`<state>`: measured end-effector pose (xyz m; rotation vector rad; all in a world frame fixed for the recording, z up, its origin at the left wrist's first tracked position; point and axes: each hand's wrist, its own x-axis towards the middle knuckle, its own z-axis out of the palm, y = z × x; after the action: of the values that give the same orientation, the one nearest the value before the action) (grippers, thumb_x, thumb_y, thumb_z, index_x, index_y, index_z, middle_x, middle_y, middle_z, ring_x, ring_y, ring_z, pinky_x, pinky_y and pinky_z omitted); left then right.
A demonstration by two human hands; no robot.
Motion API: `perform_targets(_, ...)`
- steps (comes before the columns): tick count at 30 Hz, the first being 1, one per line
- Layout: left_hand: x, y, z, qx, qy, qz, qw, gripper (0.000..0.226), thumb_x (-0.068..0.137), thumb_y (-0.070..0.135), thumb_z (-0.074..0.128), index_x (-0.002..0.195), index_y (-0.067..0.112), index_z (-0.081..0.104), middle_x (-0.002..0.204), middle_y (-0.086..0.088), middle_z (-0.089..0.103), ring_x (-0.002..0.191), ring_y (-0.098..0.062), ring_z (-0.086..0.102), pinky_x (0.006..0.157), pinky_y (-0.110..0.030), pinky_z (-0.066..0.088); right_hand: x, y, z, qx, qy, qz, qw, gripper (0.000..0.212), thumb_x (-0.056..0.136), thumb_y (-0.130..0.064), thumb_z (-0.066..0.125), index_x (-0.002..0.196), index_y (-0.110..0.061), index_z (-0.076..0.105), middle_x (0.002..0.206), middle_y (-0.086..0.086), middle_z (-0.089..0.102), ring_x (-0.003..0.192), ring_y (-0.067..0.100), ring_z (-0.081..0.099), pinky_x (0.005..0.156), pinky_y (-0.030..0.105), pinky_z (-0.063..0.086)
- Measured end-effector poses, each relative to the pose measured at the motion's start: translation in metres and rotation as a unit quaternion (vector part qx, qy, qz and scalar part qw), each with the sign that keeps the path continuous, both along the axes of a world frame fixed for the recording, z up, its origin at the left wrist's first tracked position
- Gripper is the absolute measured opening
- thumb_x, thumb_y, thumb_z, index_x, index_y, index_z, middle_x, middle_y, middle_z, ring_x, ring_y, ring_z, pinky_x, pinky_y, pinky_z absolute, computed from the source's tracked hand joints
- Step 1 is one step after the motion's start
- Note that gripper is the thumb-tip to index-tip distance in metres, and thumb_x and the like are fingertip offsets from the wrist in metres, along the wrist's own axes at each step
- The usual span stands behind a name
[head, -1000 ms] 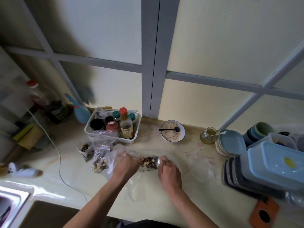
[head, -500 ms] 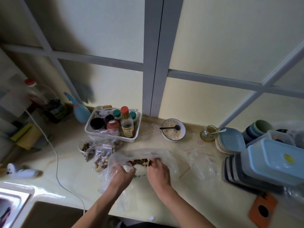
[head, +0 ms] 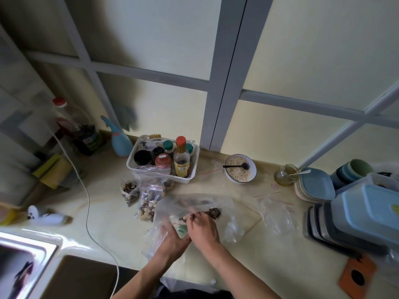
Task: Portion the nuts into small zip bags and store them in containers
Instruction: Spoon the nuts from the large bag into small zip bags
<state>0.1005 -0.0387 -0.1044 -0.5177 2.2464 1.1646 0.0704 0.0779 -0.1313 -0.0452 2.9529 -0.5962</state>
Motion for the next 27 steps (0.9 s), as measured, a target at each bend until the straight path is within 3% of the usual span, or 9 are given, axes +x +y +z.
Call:
perform_targets(2,0.002,-0.006,-0.01,-0.03,-0.017,-0.038,0.999,0.13,0.074,0.074,0.056,0.153,0.007,-0.023,0.163,-0.021,0.013,0.15,-0.031,0.02,0.119,-0.038,0.026,0.002,-0.005,-0.012,-0.041,0.049,-0.037,0.997,0.029,0.091,-0.02,0.048,0.077,-0.01,0.071,0.065,0.008,0.067,0.059,0.026,0.066,0.053,0.031,0.055)
perform_targets(5,0.005,-0.013,-0.024,-0.059,-0.025,-0.061,0.996,0.127,0.066,0.068,0.047,0.152,0.01,-0.026,0.153,-0.023,0.033,0.138,-0.033,0.04,0.11,-0.037,0.039,0.002,-0.005,-0.023,-0.213,-0.021,-0.223,0.951,0.04,0.095,-0.03,0.046,0.07,-0.008,0.069,0.072,0.009,0.073,0.07,0.027,0.071,0.065,0.037,0.057)
perform_targets(7,0.006,-0.015,-0.024,-0.068,-0.02,-0.071,0.995,0.127,0.061,0.065,0.044,0.151,0.01,-0.025,0.147,-0.023,0.04,0.128,-0.034,0.049,0.103,-0.038,0.046,0.002,-0.003,-0.012,-0.357,-0.141,-0.333,0.861,0.034,0.098,-0.031,0.046,0.076,-0.018,0.069,0.085,0.003,0.077,0.081,0.021,0.075,0.075,0.037,0.059)
perform_targets(10,0.01,-0.015,-0.023,-0.065,-0.019,-0.081,0.994,0.125,0.066,0.06,0.048,0.152,0.006,-0.024,0.157,-0.024,0.026,0.142,-0.035,0.034,0.111,-0.038,0.038,0.005,0.0,0.006,-0.562,-0.188,-0.427,0.683,0.019,0.106,-0.02,0.047,0.097,-0.018,0.064,0.096,-0.002,0.074,0.075,0.016,0.076,0.059,0.025,0.051)
perform_targets(13,0.014,-0.009,-0.009,-0.052,-0.006,-0.083,0.995,0.113,0.081,0.047,0.059,0.155,0.003,-0.014,0.164,-0.02,0.012,0.149,-0.033,0.021,0.114,-0.032,0.033,0.011,0.007,0.011,-0.64,-0.207,-0.447,0.59,0.019,0.107,-0.024,0.05,0.111,-0.009,0.061,0.109,0.007,0.073,0.081,0.022,0.077,0.06,0.024,0.047)
perform_targets(17,0.018,-0.004,-0.008,-0.043,0.012,-0.084,0.995,0.102,0.085,0.04,0.063,0.155,0.001,0.0,0.163,-0.018,0.017,0.15,-0.032,0.019,0.118,-0.036,0.028,0.024,0.02,0.011,-0.665,-0.202,-0.467,0.547,0.015,0.102,-0.006,0.051,0.109,-0.001,0.062,0.116,0.015,0.07,0.09,0.031,0.076,0.056,0.023,0.048)
perform_targets(21,0.018,0.001,-0.012,-0.044,0.021,-0.087,0.995,0.083,0.089,0.034,0.063,0.15,0.002,0.018,0.156,-0.017,0.03,0.145,-0.03,0.029,0.113,-0.032,0.03,0.034,0.032,0.016,-0.672,-0.184,-0.467,0.544,0.013,0.101,-0.005,0.052,0.106,0.001,0.062,0.115,0.021,0.071,0.086,0.033,0.076,0.056,0.023,0.046)
perform_targets(24,0.013,0.004,-0.008,-0.057,0.043,-0.098,0.993,0.068,0.086,0.027,0.067,0.139,0.002,0.034,0.133,-0.011,0.046,0.13,-0.029,0.044,0.103,-0.029,0.039,0.038,0.042,0.027,-0.659,-0.172,-0.448,0.58,0.02,0.102,-0.018,0.056,0.108,-0.001,0.064,0.105,0.018,0.076,0.083,0.03,0.076,0.057,0.024,0.044)
perform_targets(27,0.005,0.008,-0.007,-0.059,0.063,-0.092,0.992,0.076,0.077,0.025,0.074,0.136,0.002,0.032,0.124,-0.012,0.05,0.119,-0.03,0.051,0.097,-0.031,0.045,0.043,0.053,0.04,-0.625,-0.153,-0.421,0.639,0.023,0.104,-0.019,0.051,0.11,-0.003,0.067,0.095,0.013,0.078,0.08,0.03,0.076,0.057,0.026,0.044)
